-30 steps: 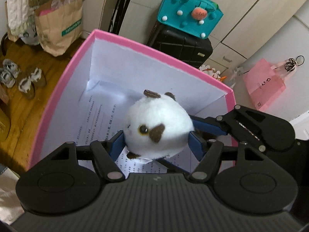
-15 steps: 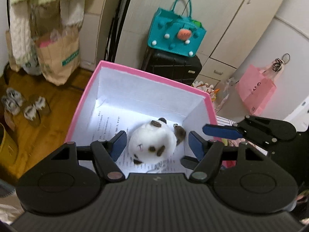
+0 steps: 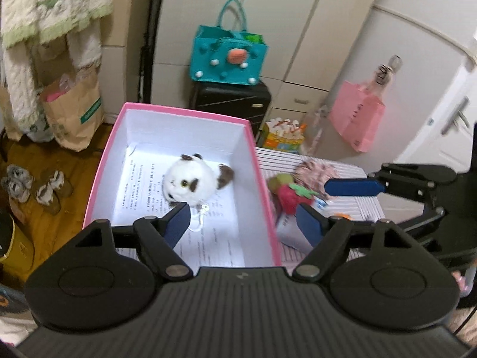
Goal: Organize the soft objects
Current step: 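Withdraw both tools from the box toward the mesh sponge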
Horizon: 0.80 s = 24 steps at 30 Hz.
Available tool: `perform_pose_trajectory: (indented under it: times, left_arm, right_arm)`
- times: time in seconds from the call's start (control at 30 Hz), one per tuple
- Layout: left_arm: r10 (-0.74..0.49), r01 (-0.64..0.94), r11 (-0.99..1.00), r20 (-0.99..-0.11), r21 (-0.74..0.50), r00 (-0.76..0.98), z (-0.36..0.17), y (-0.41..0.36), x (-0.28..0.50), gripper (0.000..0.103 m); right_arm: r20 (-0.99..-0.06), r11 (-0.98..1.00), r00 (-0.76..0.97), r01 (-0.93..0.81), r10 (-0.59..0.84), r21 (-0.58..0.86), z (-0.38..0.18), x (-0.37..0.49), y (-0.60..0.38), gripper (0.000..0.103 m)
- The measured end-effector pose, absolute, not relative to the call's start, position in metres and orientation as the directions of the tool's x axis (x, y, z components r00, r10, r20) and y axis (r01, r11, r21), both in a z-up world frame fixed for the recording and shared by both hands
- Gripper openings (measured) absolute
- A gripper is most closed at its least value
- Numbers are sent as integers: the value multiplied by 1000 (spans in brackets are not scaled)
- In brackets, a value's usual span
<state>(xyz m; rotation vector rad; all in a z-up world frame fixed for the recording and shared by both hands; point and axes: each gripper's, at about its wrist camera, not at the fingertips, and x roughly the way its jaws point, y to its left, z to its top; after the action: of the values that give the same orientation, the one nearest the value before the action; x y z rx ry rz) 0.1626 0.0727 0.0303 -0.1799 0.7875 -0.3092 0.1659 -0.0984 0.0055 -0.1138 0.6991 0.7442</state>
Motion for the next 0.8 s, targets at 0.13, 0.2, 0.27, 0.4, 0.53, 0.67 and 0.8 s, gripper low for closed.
perform_pose_trajectory:
  times: [0.13,0.2,0.27,0.4,0.53,0.67,0.8]
  left_arm:
    - [-362,272,932,-675,-241,642,43,57,138,81]
    - [-381,303,923,-682,-238,624,47,50,128,83]
    - [-397,332,914,-687,-233,609,50,42,120,84]
    - [-405,375,904,-699,-207,590,55,27,104,85]
    - [-407,389,899,-705,-200,580,53,17,89,87]
    - [-401,420,893,-708,-162,581,46,1,78,89]
    - [-424,478,867,-708,-139,565,37,-21,68,89]
  right_arm:
    - [-618,743,524,-652,586,151,20,142,-114,63]
    - [-616,746,529,-649,584,150,25,129,-123,64]
    - [-614,746,529,-648,586,155,29,116,-132,64]
    - [-614,748,531,-646,584,152,36,90,-150,66]
    - [-618,756,535,-637,576,153,37,65,-171,68]
    - [-614,776,563,-617,553,132,30,45,-192,69]
    - [-616,800,584,-585,529,132,15,30,-213,71]
